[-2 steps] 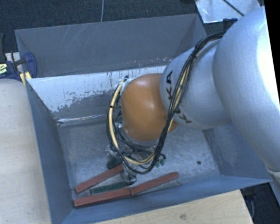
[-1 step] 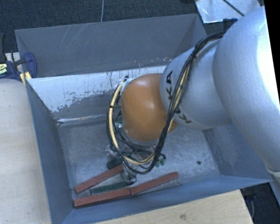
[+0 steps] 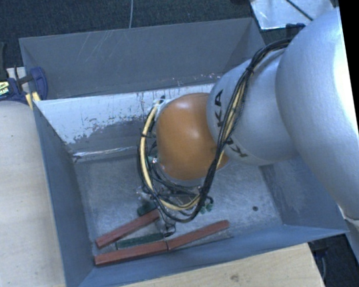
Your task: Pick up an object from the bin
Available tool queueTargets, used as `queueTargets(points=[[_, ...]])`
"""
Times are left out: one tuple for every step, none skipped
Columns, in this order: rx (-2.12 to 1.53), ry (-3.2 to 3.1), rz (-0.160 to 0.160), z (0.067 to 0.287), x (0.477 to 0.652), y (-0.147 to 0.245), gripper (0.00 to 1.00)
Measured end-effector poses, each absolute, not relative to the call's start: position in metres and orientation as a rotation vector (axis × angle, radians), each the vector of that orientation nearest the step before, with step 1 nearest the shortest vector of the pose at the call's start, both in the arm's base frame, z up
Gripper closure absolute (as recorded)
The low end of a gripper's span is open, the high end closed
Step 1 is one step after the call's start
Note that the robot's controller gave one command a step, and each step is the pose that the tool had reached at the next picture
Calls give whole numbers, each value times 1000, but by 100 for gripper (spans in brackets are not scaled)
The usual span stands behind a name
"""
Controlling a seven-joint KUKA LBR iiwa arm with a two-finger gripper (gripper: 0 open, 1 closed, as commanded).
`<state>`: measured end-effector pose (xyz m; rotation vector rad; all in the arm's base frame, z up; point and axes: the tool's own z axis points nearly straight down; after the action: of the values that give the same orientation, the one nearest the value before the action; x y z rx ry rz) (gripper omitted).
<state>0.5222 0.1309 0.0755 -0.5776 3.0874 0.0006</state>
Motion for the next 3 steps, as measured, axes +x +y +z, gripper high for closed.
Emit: queueTargets(points=[[-577, 3091, 0, 91, 522, 131, 100], [-577, 3085, 0, 105, 523, 131, 100], [-577, 3092, 0, 118, 521, 130, 100]])
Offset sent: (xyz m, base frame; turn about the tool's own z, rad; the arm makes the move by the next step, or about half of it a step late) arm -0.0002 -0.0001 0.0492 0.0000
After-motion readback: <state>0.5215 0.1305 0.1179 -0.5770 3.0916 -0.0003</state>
